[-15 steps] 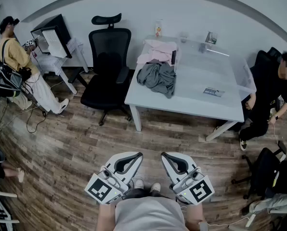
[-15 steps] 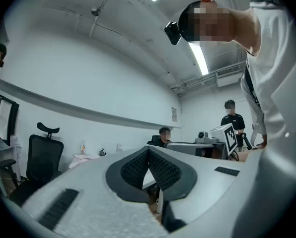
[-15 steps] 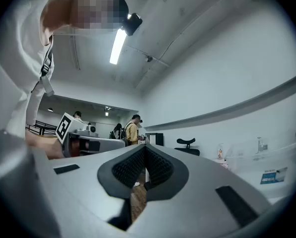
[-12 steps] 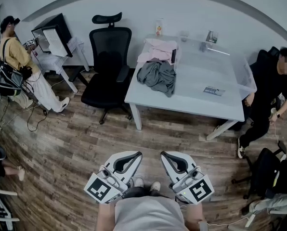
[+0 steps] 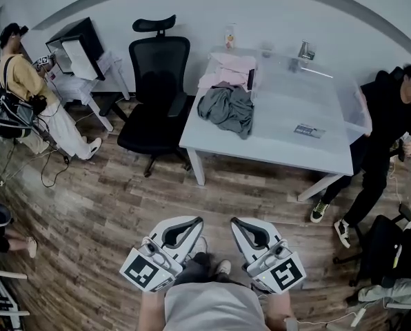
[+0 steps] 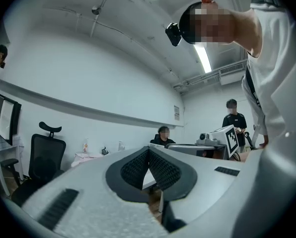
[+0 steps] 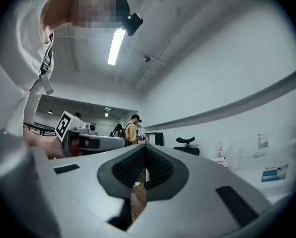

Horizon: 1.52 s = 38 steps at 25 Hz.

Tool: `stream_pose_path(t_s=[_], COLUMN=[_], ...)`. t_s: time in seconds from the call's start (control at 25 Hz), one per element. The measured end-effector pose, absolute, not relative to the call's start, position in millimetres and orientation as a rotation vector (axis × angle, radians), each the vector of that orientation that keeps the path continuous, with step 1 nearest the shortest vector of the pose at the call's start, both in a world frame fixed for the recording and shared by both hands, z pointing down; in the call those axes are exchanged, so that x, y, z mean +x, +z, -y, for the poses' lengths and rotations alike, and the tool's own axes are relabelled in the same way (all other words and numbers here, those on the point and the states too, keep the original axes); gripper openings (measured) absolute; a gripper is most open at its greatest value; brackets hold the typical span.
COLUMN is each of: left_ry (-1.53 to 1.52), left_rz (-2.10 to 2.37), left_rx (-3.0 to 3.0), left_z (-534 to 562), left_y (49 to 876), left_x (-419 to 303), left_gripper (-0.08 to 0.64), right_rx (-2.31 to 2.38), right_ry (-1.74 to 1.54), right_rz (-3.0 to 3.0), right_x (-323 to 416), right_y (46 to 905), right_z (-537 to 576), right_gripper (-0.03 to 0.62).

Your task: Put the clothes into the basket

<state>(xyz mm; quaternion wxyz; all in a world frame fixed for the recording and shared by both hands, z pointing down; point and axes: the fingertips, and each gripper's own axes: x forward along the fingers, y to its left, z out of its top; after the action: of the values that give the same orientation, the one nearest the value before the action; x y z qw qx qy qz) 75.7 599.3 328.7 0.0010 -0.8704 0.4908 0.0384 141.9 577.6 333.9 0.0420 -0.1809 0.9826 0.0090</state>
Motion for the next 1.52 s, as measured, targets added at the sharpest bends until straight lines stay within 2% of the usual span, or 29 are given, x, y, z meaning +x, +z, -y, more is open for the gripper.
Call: stream_pose_path(t_s=[1.08,1.52], left_ry=[0.130,0.149], left_rz=[-1.405,-1.361], left_rx=[-2.876,-2.916], left_z=[-458,-418], left_y=[344,348], left_x=[-46,-72], left_gripper=[0.005,0.005], right_rx=[-0.748,-0.799], right_ry=[0.083,0.085], right_rz=[-3.047,-3.027], right_x=[11,-14], right_y=[343,342], right_z=[-438,-403], right_gripper=[0.005,0.005])
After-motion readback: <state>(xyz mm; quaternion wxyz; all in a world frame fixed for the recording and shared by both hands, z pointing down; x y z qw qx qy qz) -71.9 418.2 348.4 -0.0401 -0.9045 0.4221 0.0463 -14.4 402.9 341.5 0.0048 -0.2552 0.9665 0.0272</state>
